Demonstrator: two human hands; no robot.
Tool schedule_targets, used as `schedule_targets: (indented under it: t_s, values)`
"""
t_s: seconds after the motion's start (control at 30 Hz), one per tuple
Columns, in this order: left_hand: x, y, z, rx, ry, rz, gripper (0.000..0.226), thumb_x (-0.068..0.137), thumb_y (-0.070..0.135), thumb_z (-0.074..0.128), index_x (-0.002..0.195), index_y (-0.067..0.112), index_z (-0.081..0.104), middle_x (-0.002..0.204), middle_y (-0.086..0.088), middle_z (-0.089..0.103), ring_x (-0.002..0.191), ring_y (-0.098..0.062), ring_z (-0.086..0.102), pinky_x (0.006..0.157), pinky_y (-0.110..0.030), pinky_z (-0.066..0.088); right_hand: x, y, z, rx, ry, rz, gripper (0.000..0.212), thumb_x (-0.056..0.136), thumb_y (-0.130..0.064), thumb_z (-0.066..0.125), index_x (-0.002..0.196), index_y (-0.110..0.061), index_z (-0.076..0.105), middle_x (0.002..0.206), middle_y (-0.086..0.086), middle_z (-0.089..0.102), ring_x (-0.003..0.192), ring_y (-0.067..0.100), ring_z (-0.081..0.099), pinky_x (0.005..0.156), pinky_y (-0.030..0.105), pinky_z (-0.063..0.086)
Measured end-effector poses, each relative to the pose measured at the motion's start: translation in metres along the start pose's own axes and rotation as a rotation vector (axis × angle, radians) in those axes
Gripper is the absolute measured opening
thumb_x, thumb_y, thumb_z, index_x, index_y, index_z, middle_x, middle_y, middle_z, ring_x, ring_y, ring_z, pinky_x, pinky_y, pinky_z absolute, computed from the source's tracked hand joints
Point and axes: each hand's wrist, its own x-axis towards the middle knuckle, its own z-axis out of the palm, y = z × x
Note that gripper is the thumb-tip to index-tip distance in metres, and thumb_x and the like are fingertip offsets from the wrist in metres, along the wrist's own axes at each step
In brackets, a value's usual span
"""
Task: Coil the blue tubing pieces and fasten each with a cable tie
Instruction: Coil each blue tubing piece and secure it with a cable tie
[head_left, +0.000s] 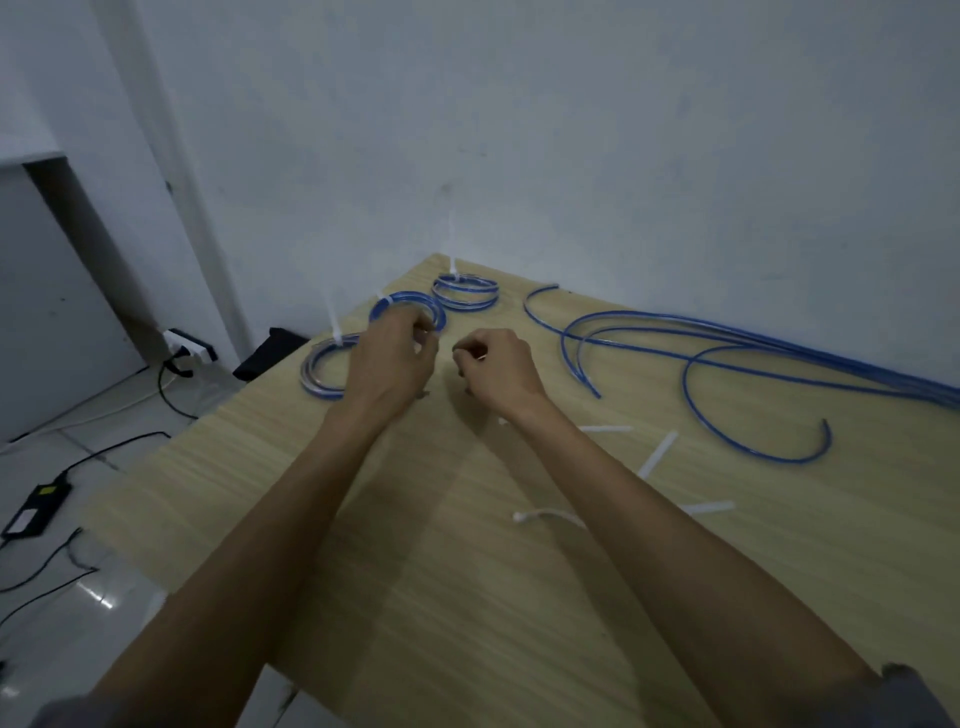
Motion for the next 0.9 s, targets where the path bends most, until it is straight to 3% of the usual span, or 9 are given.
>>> schedule_targets:
  t_s: [0.17, 0.2, 0.3, 0.4, 0.57, 0.63, 0.7, 0.83, 0.9]
  values:
    - [-0.003, 0.048, 0.035, -0.037, -0.23, 0.13, 0.01, 0.095, 0.026, 0.063, 0.098, 0.019, 0.068, 0.084, 0.01, 0.061, 0.081, -0.015, 0.059, 0.073, -0.035, 0.05, -0.031, 0.041, -0.085, -0.026, 0.01, 0.031, 0.016, 0.096, -0.015, 0.062, 0.102, -0.01, 0.076, 0.09, -0.002, 0.074, 0.072, 0.014, 0.073, 0.06, 0.011, 0.047]
    - [-0.005, 0.06, 0.041, -0.049, -0.259, 0.16, 0.01, 0.095, 0.026, 0.063, 0.098, 0.019, 0.069, 0.084, 0.01, 0.062, 0.08, -0.015, 0.059, 0.073, -0.036, 0.051, -0.038, 0.052, -0.102, -0.039, 0.04, 0.04, 0.014, 0.096, -0.016, 0.062, 0.1, -0.012, 0.076, 0.089, -0.003, 0.073, 0.069, 0.011, 0.071, 0.059, 0.011, 0.046]
    - [-0.01, 0.096, 0.06, -0.071, -0.365, 0.223, 0.01, 0.095, 0.026, 0.063, 0.099, 0.019, 0.069, 0.085, 0.006, 0.063, 0.076, -0.015, 0.056, 0.075, -0.037, 0.052, -0.058, 0.083, -0.145, -0.089, 0.136, 0.073, 0.012, 0.095, -0.016, 0.064, 0.097, -0.016, 0.075, 0.088, -0.006, 0.072, 0.069, 0.01, 0.069, 0.071, 0.025, 0.051]
    - [-0.014, 0.129, 0.08, -0.085, -0.508, 0.235, 0.012, 0.095, 0.027, 0.064, 0.102, 0.02, 0.07, 0.09, 0.0, 0.067, 0.079, -0.016, 0.059, 0.076, -0.033, 0.051, -0.075, 0.108, -0.174, -0.257, 0.21, 0.113, 0.015, 0.095, -0.019, 0.063, 0.103, -0.015, 0.075, 0.098, 0.0, 0.074, 0.088, 0.017, 0.069, 0.084, 0.032, 0.054]
    - [-0.018, 0.173, 0.11, -0.145, -0.585, 0.256, 0.019, 0.097, 0.023, 0.063, 0.114, 0.016, 0.068, 0.089, -0.005, 0.067, 0.079, -0.017, 0.061, 0.072, -0.026, 0.044, -0.089, 0.139, -0.193, -0.582, 0.11, 0.166, 0.019, 0.096, -0.024, 0.059, 0.107, -0.012, 0.069, 0.107, 0.009, 0.063, 0.106, 0.031, 0.059, 0.081, 0.038, 0.049]
    - [-0.02, 0.186, 0.12, -0.156, -0.601, 0.263, 0.022, 0.098, 0.02, 0.061, 0.119, 0.018, 0.066, 0.09, -0.006, 0.067, 0.075, -0.014, 0.058, 0.073, -0.029, 0.047, -0.091, 0.145, -0.195, -0.65, 0.062, 0.157, 0.014, 0.096, -0.022, 0.056, 0.096, -0.011, 0.065, 0.1, 0.007, 0.054, 0.107, 0.031, 0.051, 0.079, 0.038, 0.044]
    - [-0.02, 0.195, 0.131, -0.159, -0.6, 0.283, 0.026, 0.098, 0.017, 0.059, 0.124, 0.02, 0.066, 0.094, -0.007, 0.067, 0.073, -0.013, 0.055, 0.074, -0.033, 0.047, -0.091, 0.148, -0.198, -0.677, 0.059, 0.141, 0.015, 0.098, -0.02, 0.054, 0.098, -0.01, 0.065, 0.103, 0.008, 0.055, 0.108, 0.031, 0.047, 0.082, 0.04, 0.044]
    - [-0.021, 0.205, 0.148, -0.072, -0.636, 0.346, 0.046, 0.097, 0.004, 0.054, 0.137, 0.027, 0.057, 0.124, -0.006, 0.055, 0.106, -0.024, 0.058, 0.084, -0.033, 0.046, -0.089, 0.145, -0.21, -0.66, 0.011, 0.112, 0.015, 0.1, -0.022, 0.05, 0.106, -0.016, 0.062, 0.109, 0.007, 0.064, 0.107, 0.03, 0.052, 0.084, 0.043, 0.044]
    - [-0.018, 0.204, 0.152, -0.077, -0.618, 0.376, 0.049, 0.095, 0.002, 0.057, 0.138, 0.026, 0.057, 0.127, -0.007, 0.048, 0.11, -0.026, 0.056, 0.092, -0.037, 0.047, -0.088, 0.138, -0.221, -0.509, 0.005, 0.092, 0.01, 0.102, -0.024, 0.048, 0.101, -0.022, 0.058, 0.1, 0.0, 0.07, 0.099, 0.025, 0.06, 0.085, 0.043, 0.048]
